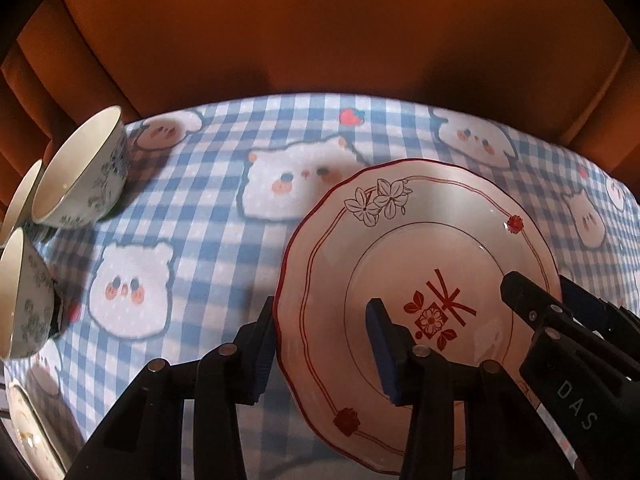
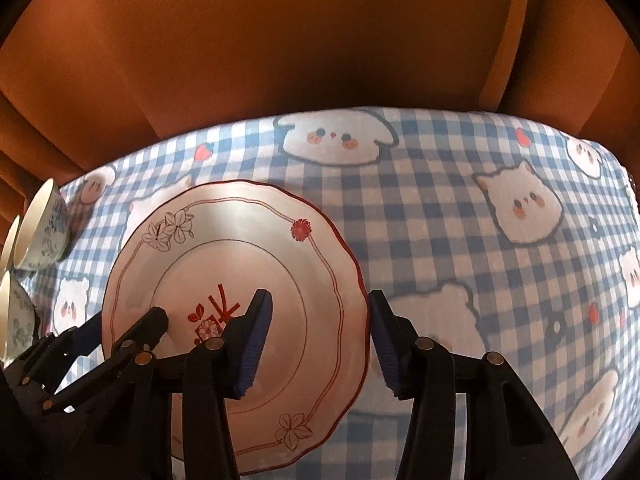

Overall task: Organize plates and bowls
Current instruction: 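Grasp the red-pattern plate's rim with the right gripper and lift it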

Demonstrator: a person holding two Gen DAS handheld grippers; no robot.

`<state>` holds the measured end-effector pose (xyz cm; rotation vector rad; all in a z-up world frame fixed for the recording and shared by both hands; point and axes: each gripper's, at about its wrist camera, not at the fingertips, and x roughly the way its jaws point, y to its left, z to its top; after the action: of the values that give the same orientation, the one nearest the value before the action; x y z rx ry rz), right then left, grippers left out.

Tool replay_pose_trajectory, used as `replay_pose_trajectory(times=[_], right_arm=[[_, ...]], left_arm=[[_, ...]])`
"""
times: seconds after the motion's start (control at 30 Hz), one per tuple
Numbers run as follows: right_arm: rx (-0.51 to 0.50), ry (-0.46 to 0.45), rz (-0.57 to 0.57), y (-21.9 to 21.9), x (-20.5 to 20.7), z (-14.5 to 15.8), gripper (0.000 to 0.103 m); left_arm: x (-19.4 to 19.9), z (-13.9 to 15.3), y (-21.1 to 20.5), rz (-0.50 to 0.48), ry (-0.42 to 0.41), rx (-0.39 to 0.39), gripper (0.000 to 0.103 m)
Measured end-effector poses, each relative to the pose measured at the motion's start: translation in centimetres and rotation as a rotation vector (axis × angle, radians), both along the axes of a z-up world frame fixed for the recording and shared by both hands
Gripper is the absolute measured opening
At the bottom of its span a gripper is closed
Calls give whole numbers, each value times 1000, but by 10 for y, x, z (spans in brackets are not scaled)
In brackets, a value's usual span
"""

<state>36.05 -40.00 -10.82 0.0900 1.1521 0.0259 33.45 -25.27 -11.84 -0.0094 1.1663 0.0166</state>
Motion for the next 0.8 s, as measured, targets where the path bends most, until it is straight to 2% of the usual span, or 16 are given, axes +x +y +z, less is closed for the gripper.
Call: replay_pose_trajectory(times=[0.37,0.8], right_arm=[[-23,57,-25,-3,-72,8,52],[-30,102,-19,16,-153,11,52]], left_arm=[[-71,7,8,-46,61,-7,44],[-141,8,26,-41,108,-17,44]])
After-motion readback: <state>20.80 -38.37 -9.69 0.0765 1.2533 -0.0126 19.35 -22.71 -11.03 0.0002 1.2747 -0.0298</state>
